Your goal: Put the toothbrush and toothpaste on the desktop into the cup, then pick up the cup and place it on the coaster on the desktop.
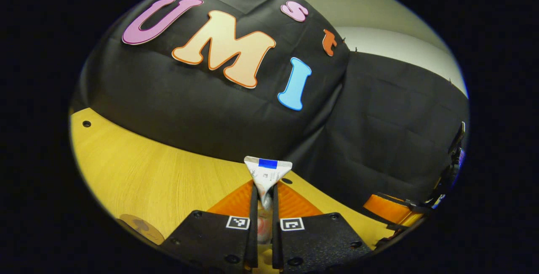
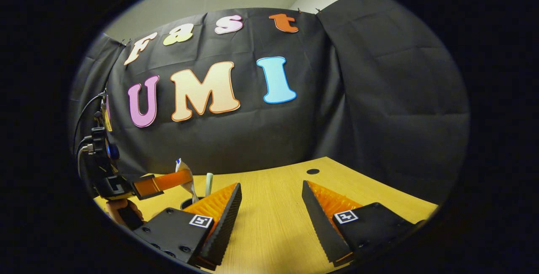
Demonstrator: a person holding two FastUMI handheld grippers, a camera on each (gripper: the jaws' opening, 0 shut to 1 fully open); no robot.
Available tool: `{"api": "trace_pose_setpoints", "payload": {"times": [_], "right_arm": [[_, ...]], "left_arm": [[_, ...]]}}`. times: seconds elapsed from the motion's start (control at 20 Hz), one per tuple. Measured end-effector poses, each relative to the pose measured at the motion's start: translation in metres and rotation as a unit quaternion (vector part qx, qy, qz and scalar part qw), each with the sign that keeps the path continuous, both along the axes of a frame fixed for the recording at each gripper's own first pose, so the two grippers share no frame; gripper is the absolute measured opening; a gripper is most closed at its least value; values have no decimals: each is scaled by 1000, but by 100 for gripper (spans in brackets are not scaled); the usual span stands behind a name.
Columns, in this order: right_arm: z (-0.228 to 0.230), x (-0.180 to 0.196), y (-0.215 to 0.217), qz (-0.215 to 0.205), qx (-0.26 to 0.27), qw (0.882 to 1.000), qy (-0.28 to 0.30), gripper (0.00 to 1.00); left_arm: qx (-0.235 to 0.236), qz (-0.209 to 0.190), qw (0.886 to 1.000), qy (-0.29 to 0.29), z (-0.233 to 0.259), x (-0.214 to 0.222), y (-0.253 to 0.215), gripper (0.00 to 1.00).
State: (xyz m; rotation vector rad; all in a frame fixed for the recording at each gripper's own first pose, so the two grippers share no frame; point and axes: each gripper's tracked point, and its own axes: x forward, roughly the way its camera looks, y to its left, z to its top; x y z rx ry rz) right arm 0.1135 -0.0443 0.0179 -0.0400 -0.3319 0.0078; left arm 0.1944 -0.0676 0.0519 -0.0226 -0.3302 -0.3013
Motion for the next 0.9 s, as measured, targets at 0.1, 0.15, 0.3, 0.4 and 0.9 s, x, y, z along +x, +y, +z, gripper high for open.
{"api": "trace_pose_setpoints", "payload": {"times": [0.1,0.15,0.3,0.4,0.9], "right_arm": [[0,-5,2,0,-7,1000,10,89],[0,-6,5,3,-8,1000,17,89],[5,-3,14,18,-11,999,33,90],[8,-3,23,28,-26,998,51,90],[-8,-2,85,139,-69,971,180,98]], "left_arm": [[5,-2,1000,12,-4,-2,-2,24],[10,3,1000,16,-6,-2,-1,40],[29,22,999,19,-4,-9,3,82],[33,30,999,25,1,-18,8,93],[25,133,991,16,49,-96,75,93]]}}
